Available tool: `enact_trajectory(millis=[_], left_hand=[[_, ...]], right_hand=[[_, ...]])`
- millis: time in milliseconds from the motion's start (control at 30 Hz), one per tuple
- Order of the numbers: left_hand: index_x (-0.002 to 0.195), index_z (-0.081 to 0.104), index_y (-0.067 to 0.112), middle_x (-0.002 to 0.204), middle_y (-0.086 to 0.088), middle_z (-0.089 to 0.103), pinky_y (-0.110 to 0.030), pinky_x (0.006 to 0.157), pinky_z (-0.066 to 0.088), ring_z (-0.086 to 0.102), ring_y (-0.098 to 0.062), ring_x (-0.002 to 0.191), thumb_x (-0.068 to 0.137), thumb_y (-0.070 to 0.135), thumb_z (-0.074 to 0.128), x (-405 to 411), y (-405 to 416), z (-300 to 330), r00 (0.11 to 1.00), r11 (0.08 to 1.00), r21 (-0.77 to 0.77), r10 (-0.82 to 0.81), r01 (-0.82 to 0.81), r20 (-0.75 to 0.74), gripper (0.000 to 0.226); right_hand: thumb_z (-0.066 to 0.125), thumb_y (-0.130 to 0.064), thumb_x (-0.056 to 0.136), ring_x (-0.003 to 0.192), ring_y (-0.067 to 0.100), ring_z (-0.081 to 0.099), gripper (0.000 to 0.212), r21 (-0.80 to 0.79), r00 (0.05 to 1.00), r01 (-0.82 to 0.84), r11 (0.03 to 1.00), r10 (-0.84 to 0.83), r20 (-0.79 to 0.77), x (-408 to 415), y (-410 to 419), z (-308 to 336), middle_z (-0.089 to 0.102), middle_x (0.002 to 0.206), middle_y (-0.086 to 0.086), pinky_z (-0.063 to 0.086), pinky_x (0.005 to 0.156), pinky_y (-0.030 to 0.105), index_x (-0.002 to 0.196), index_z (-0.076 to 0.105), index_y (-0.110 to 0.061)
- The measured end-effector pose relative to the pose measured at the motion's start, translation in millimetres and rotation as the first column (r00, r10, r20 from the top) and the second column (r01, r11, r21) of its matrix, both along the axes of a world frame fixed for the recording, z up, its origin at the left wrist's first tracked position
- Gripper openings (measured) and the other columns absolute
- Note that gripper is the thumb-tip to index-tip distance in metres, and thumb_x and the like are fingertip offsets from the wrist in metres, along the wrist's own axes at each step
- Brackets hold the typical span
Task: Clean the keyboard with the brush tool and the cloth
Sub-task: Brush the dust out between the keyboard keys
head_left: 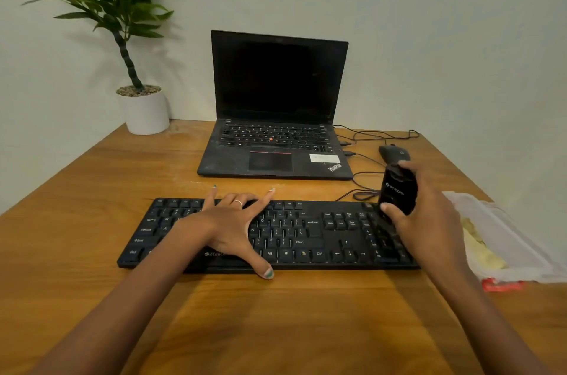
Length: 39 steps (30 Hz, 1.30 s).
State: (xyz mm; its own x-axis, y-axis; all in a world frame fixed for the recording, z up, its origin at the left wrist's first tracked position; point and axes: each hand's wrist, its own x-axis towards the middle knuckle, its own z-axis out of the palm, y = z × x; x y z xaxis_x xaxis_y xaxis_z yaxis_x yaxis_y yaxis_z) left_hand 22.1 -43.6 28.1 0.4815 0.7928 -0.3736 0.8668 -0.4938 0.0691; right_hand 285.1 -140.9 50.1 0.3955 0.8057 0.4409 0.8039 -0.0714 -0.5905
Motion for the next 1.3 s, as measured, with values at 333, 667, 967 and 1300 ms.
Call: enact_trajectory(millis=[333,667,967,1300], left_hand=[[0.138,-0.036,0.045,0.161,0.007,-0.011,-0.059,0.111,-0.020,-0.013,-0.021,0.148,0.057,0.082,0.066,-0.2,-0.9,0.7,1.000,1.000,-0.015,0.011,-0.011,0.010,0.135],[0.138,-0.038,0.042,0.158,0.002,-0.027,-0.059,0.111,-0.021,-0.025,-0.024,0.145,0.059,0.084,0.063,12.5,-16.9,-0.6,0.997,0.991,0.116,-0.072,0.068,0.025,0.135],[0.148,-0.014,0.048,0.157,0.025,-0.004,-0.031,0.109,-0.030,-0.016,0.013,0.134,0.082,0.075,0.046,63.2,-73.2,-13.5,0.863,0.985,0.135,-0.160,0.108,0.478,0.093],[0.144,0.005,0.057,0.141,0.041,0.018,-0.007,0.107,-0.012,0.004,0.026,0.122,0.088,0.069,0.044,125.6,-140.5,-39.3,0.693,0.984,0.141,-0.174,0.104,0.700,0.068]], right_hand=[[0.072,-0.014,0.079,0.096,0.029,0.062,0.064,-0.012,0.986,0.114,0.993,-0.112,0.126,18.4,10.4,-4.2,0.061,0.117,0.008,0.049,0.070,0.037,0.130,0.034,-0.028],[0.074,-0.010,0.073,0.090,0.005,0.060,0.063,0.213,0.675,-0.040,0.976,0.184,-0.715,11.2,-13.3,-10.2,0.055,0.111,-0.002,0.057,0.059,0.023,0.123,0.041,-0.029],[0.070,-0.007,0.070,0.088,0.026,0.069,0.052,0.202,0.311,0.003,0.979,0.191,-0.931,8.6,-37.8,-22.7,0.065,0.107,0.010,0.059,0.065,0.035,0.111,0.045,-0.027],[0.081,-0.013,0.059,0.090,0.019,0.062,0.054,0.054,0.488,0.211,0.976,-0.058,-0.871,19.9,-107.7,-51.4,0.056,0.103,0.000,0.059,0.058,0.033,0.101,0.049,-0.025]])
